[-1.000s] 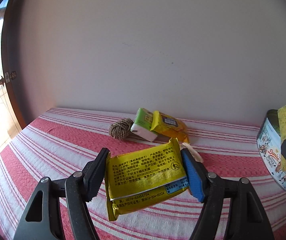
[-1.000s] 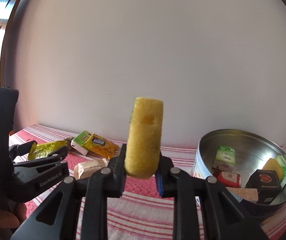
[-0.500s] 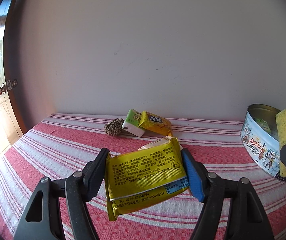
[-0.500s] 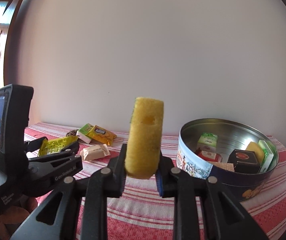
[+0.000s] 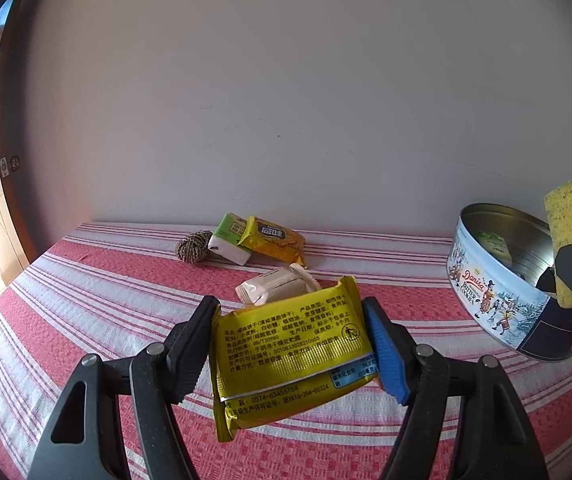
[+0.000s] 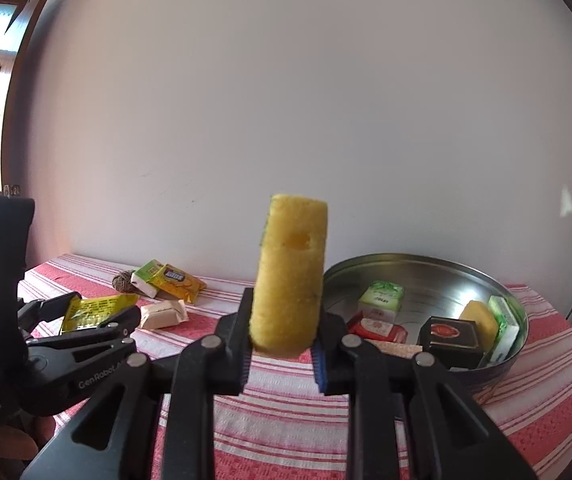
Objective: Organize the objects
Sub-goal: 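Carry the yellow packet and yellow sponge over the tin and release both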
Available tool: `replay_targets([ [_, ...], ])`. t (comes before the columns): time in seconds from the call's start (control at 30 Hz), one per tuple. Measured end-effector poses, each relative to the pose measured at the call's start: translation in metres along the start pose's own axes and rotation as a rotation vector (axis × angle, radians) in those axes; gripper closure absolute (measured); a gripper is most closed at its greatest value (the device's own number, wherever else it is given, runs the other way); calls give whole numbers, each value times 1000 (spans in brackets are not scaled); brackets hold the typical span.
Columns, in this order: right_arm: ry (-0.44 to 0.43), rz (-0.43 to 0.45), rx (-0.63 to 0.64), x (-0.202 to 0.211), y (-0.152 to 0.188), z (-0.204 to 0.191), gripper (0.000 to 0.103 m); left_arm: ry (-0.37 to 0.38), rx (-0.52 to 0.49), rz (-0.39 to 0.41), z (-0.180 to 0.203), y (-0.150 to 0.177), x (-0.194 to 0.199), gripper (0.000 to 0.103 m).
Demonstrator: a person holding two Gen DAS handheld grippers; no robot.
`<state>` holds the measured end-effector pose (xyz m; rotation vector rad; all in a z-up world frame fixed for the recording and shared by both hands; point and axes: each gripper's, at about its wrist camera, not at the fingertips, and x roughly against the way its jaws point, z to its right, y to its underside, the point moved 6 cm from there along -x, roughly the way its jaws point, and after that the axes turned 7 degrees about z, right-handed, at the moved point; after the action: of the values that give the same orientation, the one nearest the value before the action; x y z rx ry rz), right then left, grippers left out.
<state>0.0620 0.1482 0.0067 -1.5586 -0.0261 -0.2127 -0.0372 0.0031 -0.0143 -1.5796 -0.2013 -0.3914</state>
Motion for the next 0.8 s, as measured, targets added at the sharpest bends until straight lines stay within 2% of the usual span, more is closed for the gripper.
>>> replay_targets([
  [0.33, 31, 43, 9, 5, -9, 25, 79, 45, -22, 4, 33, -5, 4, 30],
  [0.5, 85, 63, -10, 8, -13, 55, 79, 74, -28, 16, 55, -11, 6, 30],
  [0.63, 148, 86, -33, 4, -15, 96, 79, 101, -39, 36, 74, -21, 7, 30],
  [0.8, 215, 70, -75, 0, -11, 141, 79, 153, -31, 44, 105, -32, 2, 30],
])
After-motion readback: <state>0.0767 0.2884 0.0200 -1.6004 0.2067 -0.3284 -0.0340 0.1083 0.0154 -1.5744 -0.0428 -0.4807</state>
